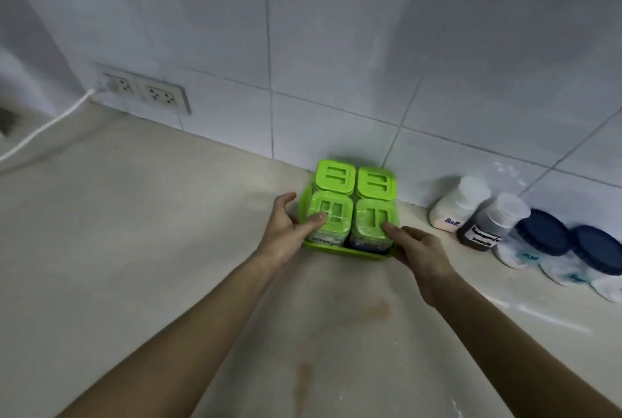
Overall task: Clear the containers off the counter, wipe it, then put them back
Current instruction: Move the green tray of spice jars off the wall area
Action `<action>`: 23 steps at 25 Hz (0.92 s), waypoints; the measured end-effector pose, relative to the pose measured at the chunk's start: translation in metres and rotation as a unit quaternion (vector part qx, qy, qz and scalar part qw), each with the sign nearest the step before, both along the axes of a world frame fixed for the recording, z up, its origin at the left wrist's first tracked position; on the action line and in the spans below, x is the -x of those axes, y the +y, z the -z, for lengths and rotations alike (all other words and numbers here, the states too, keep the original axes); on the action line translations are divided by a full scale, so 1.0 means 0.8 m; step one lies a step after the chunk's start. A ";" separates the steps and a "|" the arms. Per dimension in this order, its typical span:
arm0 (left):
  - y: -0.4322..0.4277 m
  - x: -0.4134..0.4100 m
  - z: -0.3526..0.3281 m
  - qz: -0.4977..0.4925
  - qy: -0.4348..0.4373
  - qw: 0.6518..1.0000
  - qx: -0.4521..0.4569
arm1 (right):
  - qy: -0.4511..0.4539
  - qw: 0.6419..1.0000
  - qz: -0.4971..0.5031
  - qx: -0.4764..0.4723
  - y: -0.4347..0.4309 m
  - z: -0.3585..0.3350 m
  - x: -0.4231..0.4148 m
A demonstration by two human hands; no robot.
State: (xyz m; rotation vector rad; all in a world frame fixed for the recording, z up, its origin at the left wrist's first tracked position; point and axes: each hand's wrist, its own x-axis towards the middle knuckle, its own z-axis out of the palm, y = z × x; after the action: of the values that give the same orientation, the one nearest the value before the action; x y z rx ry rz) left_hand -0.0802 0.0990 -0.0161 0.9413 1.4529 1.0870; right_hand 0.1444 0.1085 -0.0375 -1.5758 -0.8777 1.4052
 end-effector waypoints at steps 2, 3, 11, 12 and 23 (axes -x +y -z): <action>-0.036 0.050 -0.013 -0.059 -0.009 0.998 0.001 | 0.014 0.998 -0.058 0.005 -0.013 -0.017 0.056; -0.055 0.076 -0.019 -0.087 -0.013 0.996 0.005 | 0.019 0.996 -0.083 0.008 -0.019 -0.025 0.086; -0.234 0.252 -0.023 -0.254 0.043 0.965 0.054 | 0.028 0.961 -0.273 0.025 -0.103 -0.025 0.305; -0.250 0.263 -0.022 -0.265 0.048 0.961 0.060 | 0.030 0.958 -0.283 0.027 -0.112 -0.023 0.321; -0.265 0.257 -0.030 -0.230 0.445 0.866 -0.012 | -0.175 0.902 -0.379 -0.107 -0.131 -0.023 0.302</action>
State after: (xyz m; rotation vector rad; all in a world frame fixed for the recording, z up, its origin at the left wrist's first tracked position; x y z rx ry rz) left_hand -0.2859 -0.1133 0.0083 1.2271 2.5282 1.0356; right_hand -0.0971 0.0041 -0.0190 -1.3870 -1.9486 1.4629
